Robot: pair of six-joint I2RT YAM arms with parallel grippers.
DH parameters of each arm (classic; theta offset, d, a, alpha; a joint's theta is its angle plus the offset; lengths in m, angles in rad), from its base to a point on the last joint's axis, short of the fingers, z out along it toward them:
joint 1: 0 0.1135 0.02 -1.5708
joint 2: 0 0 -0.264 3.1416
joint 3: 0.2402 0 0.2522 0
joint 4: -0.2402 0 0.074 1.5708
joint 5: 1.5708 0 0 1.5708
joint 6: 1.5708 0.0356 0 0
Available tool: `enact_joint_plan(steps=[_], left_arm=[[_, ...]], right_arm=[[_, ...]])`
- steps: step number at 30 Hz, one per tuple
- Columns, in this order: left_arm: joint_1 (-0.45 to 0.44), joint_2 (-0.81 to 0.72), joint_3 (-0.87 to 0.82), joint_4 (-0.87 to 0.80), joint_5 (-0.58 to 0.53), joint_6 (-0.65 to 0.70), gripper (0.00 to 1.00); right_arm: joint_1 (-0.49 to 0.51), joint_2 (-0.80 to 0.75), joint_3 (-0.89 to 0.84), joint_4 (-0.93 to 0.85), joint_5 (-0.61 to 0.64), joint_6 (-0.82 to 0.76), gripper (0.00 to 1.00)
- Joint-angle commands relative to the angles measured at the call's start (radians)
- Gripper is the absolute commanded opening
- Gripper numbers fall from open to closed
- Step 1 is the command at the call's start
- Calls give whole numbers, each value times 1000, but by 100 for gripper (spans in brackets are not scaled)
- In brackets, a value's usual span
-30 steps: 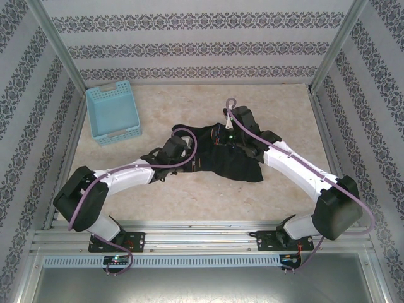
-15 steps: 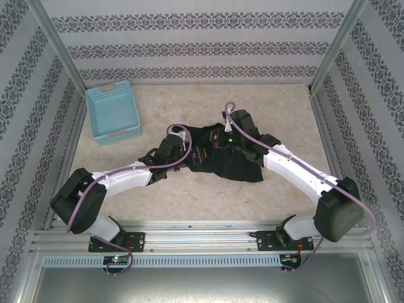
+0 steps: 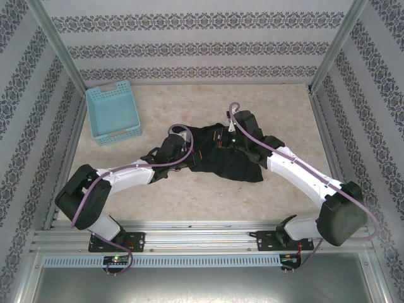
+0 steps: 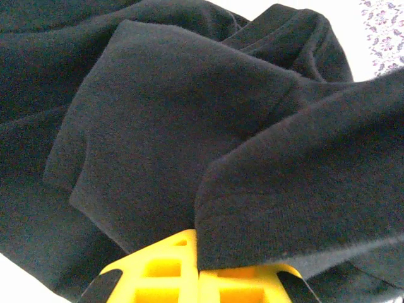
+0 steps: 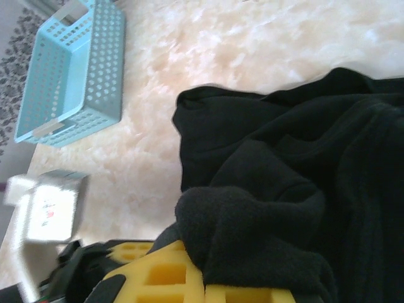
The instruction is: Fold the inside-out t-shirt
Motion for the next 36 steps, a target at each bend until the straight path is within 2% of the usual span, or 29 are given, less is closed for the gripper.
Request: enact_joint_plan(steps=[1, 7, 11, 16, 20, 25, 31, 36], left_arm=[[6, -69, 12, -57, 32, 58, 0], [3, -138, -20, -70, 51, 87, 0], [3, -158, -32, -48, 81, 91, 0], [3, -162, -56, -30, 101, 101, 0], [3, -165, -76, -28, 122, 112, 0], [-9, -159, -78, -31, 135, 129, 0], [-24, -164, -71, -26, 118, 139, 0], [-30, -168, -70, -26, 115, 145, 0]], right_arm=[[-31, 35, 31, -33, 19, -28, 8], [-35, 88, 67, -91, 86, -90, 35], [-13, 64, 32, -92, 110, -113, 44], [15, 49, -33, -121, 177, -121, 46], [5, 28, -71, -116, 187, -123, 41], [69, -9, -19, -123, 193, -170, 41], [159, 29, 36, -164, 217, -173, 41], [160, 99, 45, -163, 165, -118, 41]])
